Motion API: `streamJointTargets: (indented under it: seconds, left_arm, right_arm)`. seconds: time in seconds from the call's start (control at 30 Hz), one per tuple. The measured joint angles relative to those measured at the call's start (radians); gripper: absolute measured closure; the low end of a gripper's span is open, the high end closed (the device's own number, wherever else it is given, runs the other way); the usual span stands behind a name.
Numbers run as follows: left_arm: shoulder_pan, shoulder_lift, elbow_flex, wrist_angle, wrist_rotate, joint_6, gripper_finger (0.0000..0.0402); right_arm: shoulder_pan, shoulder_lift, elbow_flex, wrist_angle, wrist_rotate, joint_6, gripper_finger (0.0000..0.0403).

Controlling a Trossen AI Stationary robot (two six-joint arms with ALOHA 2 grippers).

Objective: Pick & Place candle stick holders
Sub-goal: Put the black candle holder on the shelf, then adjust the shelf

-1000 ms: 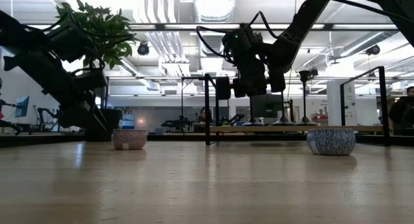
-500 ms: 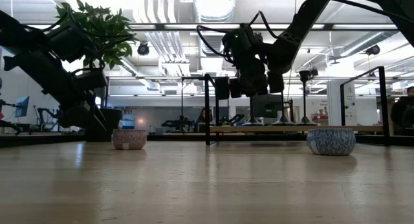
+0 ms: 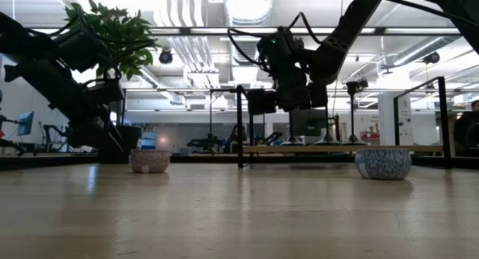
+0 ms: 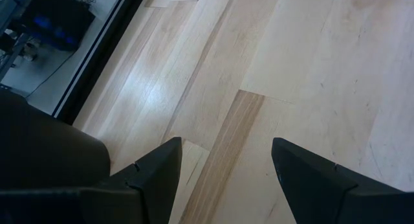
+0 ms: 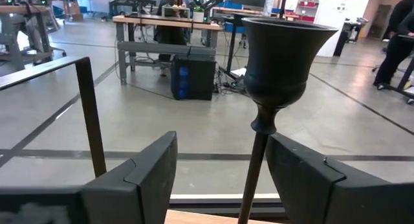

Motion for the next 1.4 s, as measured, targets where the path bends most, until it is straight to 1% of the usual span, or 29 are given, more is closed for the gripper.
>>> streamJointTargets:
  seconds: [0.43,0.83,1.0,1.33,1.4]
  left_arm:
    - [0.0,0.0,0.0,0.0,0.0,0.0,0.0156]
    - [0.0,0.0,0.0,0.0,0.0,0.0,0.0156]
    - [0.0,0.0,0.0,0.0,0.0,0.0,0.0156]
    - [0.0,0.0,0.0,0.0,0.0,0.0,0.0156]
    - [0.0,0.0,0.0,0.0,0.0,0.0,0.0156]
  right_arm:
    - [0.018,-0.001,0.0,-0.001,0.001,-0.023,0.0151]
    - [0.03,-0.002,0.0,-0.002,0.01,-0.056,0.0163]
    - [0.033,-0.002,0.0,-0.009,0.063,-0.058,0.0163]
    - [0.051,-0.002,0.0,-0.009,0.067,-0.071,0.0163]
    - [0.06,-0.002,0.0,-0.009,0.085,-0.071,0.0163]
